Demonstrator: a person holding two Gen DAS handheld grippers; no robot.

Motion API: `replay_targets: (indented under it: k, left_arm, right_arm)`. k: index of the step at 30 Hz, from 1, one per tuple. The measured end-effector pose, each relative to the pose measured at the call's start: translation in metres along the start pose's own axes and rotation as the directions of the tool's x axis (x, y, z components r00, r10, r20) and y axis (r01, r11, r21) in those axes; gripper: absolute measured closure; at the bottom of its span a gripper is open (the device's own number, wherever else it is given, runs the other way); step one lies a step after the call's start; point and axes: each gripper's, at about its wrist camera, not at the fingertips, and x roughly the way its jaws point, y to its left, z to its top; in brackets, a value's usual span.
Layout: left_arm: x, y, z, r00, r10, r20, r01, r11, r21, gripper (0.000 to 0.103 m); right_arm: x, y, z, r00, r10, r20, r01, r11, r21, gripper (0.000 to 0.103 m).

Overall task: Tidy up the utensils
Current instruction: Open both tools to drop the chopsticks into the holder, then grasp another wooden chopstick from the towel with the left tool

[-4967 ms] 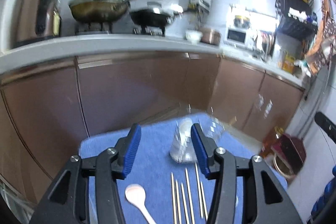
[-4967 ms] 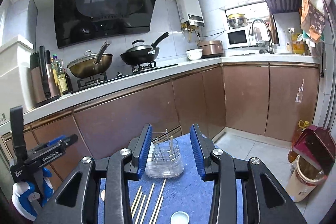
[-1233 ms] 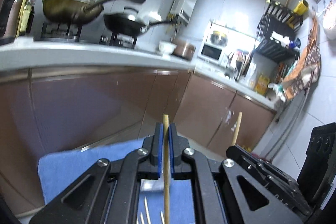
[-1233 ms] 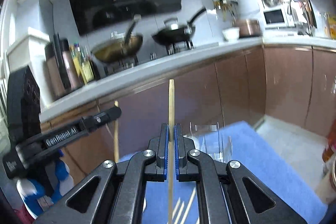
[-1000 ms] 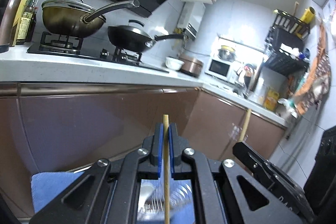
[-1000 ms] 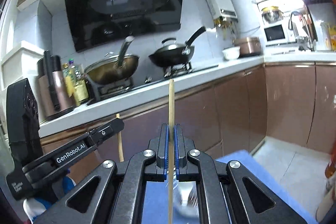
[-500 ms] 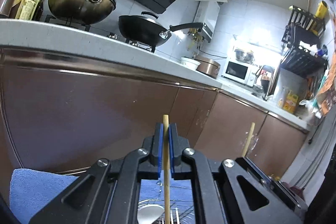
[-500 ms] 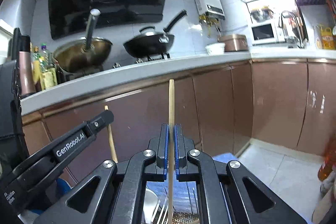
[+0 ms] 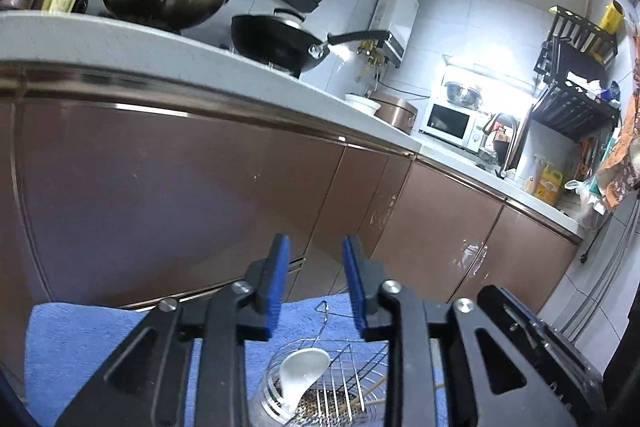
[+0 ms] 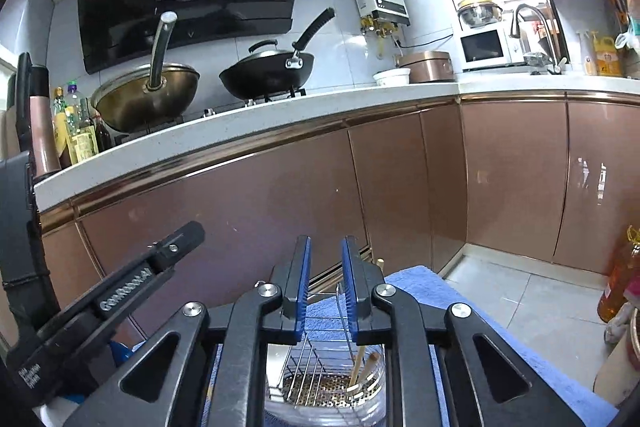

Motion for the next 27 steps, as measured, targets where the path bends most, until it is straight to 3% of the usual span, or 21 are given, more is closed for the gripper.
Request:
replay_targets:
  k: [7,10,13,14,17,19,20,23,25,27]
  left_arm:
    - [-0.058,0.011,0.023,1.0,0.016,-0.006,-0.016,1.0,0.016,0.07]
    - [-0.073,0.022,0.027,0.996,-0.004,-0.094,0.002,1.0,-0.023,0.07]
    - [-0.076,0.038,0.02,0.976,-0.027,-0.216,0.01,0.997,-0.077,0.07]
    - [-0.075,0.045,0.014,0.964,-0.03,-0.266,0.004,0.995,-0.1,0.07]
    - [-0.057,0.066,-0.01,0.903,-0.058,-0.425,-0.02,0.984,-0.178,0.07]
    - [-0.04,0.079,-0.03,0.85,-0.07,-0.522,-0.052,0.975,-0.215,0.07]
    - [-0.028,0.087,-0.042,0.815,-0.071,-0.575,-0.078,0.97,-0.231,0.07]
    - [-0.001,0.11,-0.072,0.733,-0.086,-0.674,-0.163,0.941,-0.297,0.07]
    - [0.015,0.118,-0.082,0.702,-0.072,-0.709,-0.209,0.931,-0.301,0.07]
    - [0.03,0.124,-0.088,0.682,-0.036,-0.731,-0.252,0.926,-0.281,0.07]
  right_arm:
    - [-0.053,0.008,0.017,0.999,-0.007,0.04,0.007,1.0,-0.002,0.079]
    - [-0.076,0.013,0.023,0.999,-0.004,0.049,0.004,1.0,-0.003,0.078]
    - [-0.095,0.016,0.022,0.999,0.013,0.039,-0.013,1.0,-0.001,0.077]
    - [-0.101,0.017,0.021,0.999,0.015,0.032,-0.015,1.0,-0.004,0.077]
    - [-0.108,0.015,0.015,1.0,0.022,0.009,-0.022,1.0,0.002,0.075]
    - [-0.111,0.011,0.008,1.0,0.021,-0.009,-0.021,1.0,0.006,0.075]
    - [-0.112,0.008,0.003,1.0,0.023,-0.017,-0.022,1.0,0.012,0.075]
    - [-0.112,-0.005,-0.009,0.999,0.026,-0.046,-0.025,0.999,0.035,0.075]
    - [-0.107,-0.017,-0.018,0.997,0.02,-0.074,-0.017,0.999,0.042,0.075]
    - [-0.099,-0.031,-0.031,0.993,0.014,-0.114,-0.007,0.998,0.056,0.074]
